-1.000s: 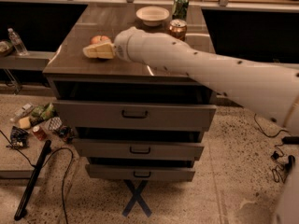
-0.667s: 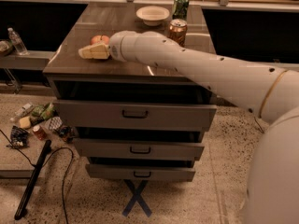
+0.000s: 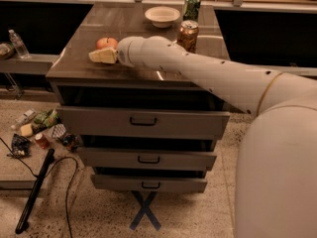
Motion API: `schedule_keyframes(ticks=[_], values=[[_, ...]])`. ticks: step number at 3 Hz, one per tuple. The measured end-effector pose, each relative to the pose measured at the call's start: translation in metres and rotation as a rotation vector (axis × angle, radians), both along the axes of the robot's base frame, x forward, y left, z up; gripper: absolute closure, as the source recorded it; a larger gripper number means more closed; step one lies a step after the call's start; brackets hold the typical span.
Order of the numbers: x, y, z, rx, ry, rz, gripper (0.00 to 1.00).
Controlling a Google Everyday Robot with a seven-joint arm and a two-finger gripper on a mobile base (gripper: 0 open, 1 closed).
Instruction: Move apple near orange can
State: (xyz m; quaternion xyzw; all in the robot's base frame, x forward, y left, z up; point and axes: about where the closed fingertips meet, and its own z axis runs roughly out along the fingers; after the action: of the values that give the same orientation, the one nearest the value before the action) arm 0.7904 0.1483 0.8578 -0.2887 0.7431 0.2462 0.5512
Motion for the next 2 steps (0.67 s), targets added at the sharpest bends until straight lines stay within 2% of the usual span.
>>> schedule_keyframes(ticks=[1,2], values=[[0.0038,-0.0093,-0.0092,-0.013,0.011,-0.015,0.46],[0.0027,-0.0175,-0.0093,-0.025,0.005,-0.028,0.69]])
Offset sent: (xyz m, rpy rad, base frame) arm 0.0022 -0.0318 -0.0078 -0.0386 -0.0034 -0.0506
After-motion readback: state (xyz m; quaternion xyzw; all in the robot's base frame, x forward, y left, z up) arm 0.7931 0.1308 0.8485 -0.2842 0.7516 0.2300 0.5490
